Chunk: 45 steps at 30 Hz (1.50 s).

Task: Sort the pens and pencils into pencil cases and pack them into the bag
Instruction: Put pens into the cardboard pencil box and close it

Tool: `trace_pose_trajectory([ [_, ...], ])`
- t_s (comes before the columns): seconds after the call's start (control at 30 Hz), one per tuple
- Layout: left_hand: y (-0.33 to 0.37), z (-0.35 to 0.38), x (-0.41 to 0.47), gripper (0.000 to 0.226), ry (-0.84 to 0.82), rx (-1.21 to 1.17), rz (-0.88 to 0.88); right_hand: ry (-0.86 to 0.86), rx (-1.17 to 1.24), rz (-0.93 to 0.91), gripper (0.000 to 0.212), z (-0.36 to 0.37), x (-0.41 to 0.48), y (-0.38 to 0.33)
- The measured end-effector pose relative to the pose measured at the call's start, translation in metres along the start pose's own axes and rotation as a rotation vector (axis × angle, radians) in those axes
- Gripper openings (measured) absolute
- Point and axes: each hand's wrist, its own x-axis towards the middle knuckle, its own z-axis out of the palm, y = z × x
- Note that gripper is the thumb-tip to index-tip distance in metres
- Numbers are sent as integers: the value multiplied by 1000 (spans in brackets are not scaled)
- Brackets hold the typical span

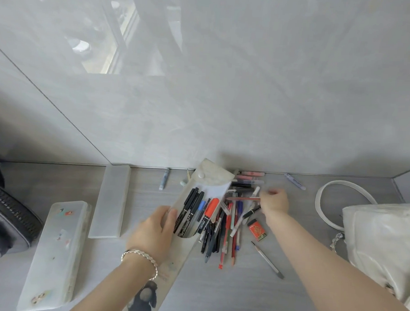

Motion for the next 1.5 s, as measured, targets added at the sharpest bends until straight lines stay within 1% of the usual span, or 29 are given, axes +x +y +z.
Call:
trace_pose_trajectory([
  [0.07,-2,1,0,28,-35,20,-18,46,68,-71,35,-14,-8,0],
  [0.1,-2,1,-1,28,-54,35,-22,48,87,-136,38,-21,-14,-3],
  [0.23,1,4,-8,23,-109,82,-22,42,217,-426,65,-49,-64,-32],
  [0.3,5,6,-14,23,-132,86,-10,23,259,-589,73,-54,-98,-47],
  [0.37,10,9,-21,26,-139,82,23,-33,217,-730,72,-51,-125,-51],
  [0.4,13,10,-25,28,-140,82,42,-80,153,-758,66,-46,-134,-49],
  [0.47,16,11,-31,29,-132,79,78,-188,14,-761,51,-36,-144,-42],
  [0.53,18,11,-36,29,-118,87,107,-305,-23,-716,39,-29,-152,-36],
  [0.57,19,11,-38,29,-114,86,119,-348,-18,-691,36,-28,-157,-35],
  [0.63,19,12,-41,29,-108,79,131,-362,-5,-673,40,-26,-159,-29],
  [0.7,17,11,-43,28,-105,59,123,-344,29,-644,43,-29,-158,-26],
  [0.77,13,10,-43,31,-105,18,100,-303,121,-617,38,-36,-157,-25],
  [0.87,9,9,-44,34,-113,20,73,-136,334,-676,28,-48,-155,-29],
  [0.9,8,10,-44,35,-124,37,72,-97,389,-687,28,-50,-155,-29],
  [0.93,8,10,-45,34,-134,51,71,-71,395,-695,27,-50,-153,-28],
  [0.97,8,11,-46,33,-138,54,72,-70,349,-707,26,-49,-152,-26],
  [1.0,8,11,-47,33,-140,52,72,-93,250,-720,24,-47,-150,-22],
  [1.07,9,11,-46,31,-135,47,72,-183,-32,-779,18,-41,-147,-8],
  [1.13,8,9,-44,26,-134,47,65,-228,-243,-915,24,-35,-148,4],
  [1.2,7,8,-39,26,-128,32,45,-224,-296,-1072,38,-35,-149,5],
  [1.23,6,6,-36,28,-122,24,35,-200,-273,-1120,39,-35,-145,2],
  [1.27,5,4,-33,29,-116,19,25,-168,-232,-1136,35,-37,-139,-3],
  [1.3,4,1,-29,29,-106,15,14,-143,-176,-1090,27,-37,-131,-9],
  [1.33,3,-1,-25,28,-94,13,2,-132,-108,-989,22,-36,-119,-16],
  [1.37,3,-4,-22,28,-80,10,-5,-134,-59,-840,22,-34,-105,-24],
  [1.4,2,-6,-18,27,-63,5,-11,-171,-15,-641,26,-29,-89,-33],
  [1.43,2,-9,-14,27,-44,0,-18,-233,47,-403,28,-22,-74,-42],
  [1.47,1,-11,-11,27,-27,-3,-27,-294,110,-164,28,-14,-57,-48],
  [1.5,0,-13,-7,26,-14,-4,-33,-336,139,25,26,-7,-43,-52],
])
